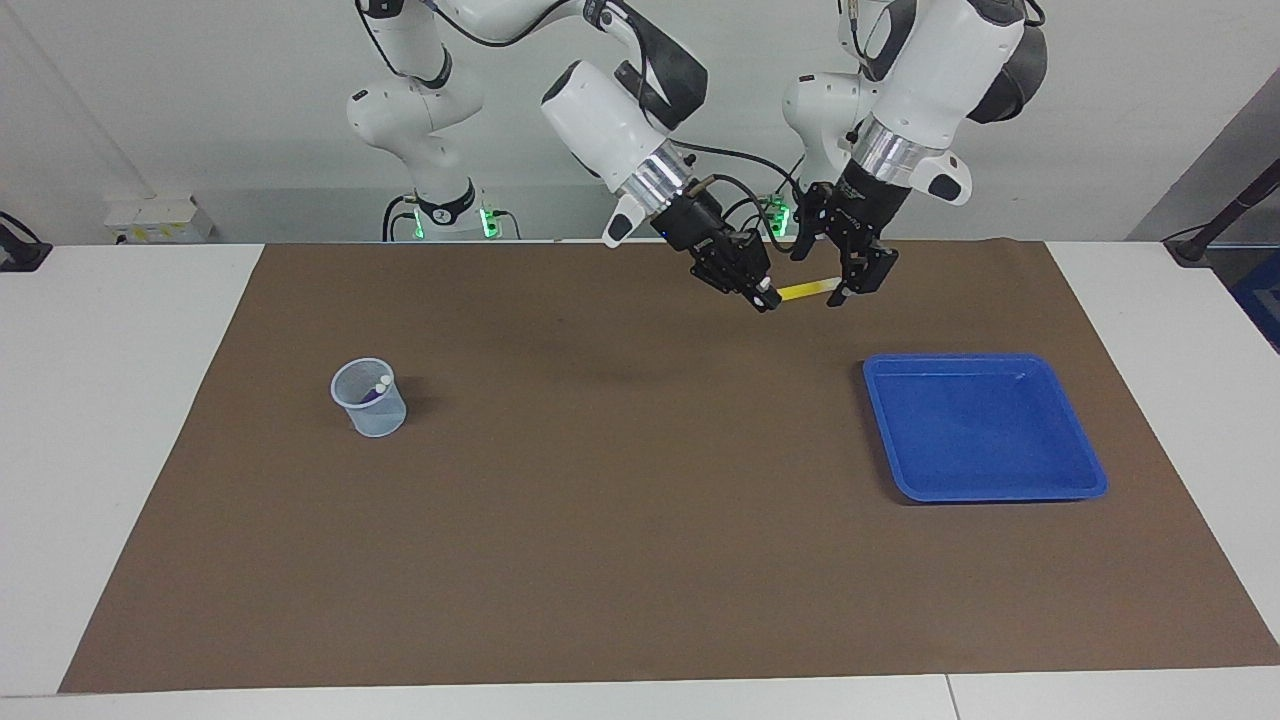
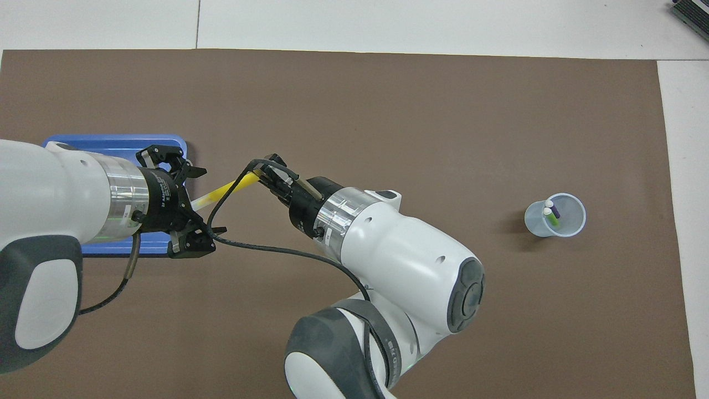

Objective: Transfer and insert pens with both arms
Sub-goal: 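Open the left gripper while the right gripper pulls the pen away, then carry the yellow pen to the clear cup with the right gripper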

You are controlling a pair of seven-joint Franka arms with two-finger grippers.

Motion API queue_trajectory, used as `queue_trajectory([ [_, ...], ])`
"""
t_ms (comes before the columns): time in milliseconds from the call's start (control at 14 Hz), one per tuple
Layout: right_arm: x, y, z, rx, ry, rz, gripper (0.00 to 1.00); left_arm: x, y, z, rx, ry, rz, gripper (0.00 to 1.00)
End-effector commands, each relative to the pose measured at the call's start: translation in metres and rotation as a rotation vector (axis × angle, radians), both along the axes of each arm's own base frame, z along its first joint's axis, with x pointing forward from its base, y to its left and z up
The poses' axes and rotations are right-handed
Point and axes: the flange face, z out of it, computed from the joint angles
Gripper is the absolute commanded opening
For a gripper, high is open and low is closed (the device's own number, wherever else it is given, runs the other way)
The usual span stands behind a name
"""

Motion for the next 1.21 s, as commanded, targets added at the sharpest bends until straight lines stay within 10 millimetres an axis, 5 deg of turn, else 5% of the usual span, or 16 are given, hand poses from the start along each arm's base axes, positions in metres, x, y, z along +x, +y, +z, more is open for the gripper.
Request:
queue_trajectory([
  [0,0.013,-0.019,-0.013,-0.105,-0.044,0.098,0.0,-0.008,0.005,0.002,0.023,-0.027,-0.073,1.0],
  [286,0.027,-0.064,-0.032,-0.28,-0.102,0.338,0.0,-0.013,0.022,-0.002,0.082,-0.087,-0.532,1.0],
  [857,0.063,-0.179,-0.045,-0.857,-0.144,0.848,0.0,-0.001,0.142,-0.007,0.117,-0.184,-1.195,1.0],
  [1143,0.073,-0.264,-0.037,-1.034,-0.179,1.105,0.0,-0.004,0.195,-0.005,0.12,-0.236,-1.442,1.0],
])
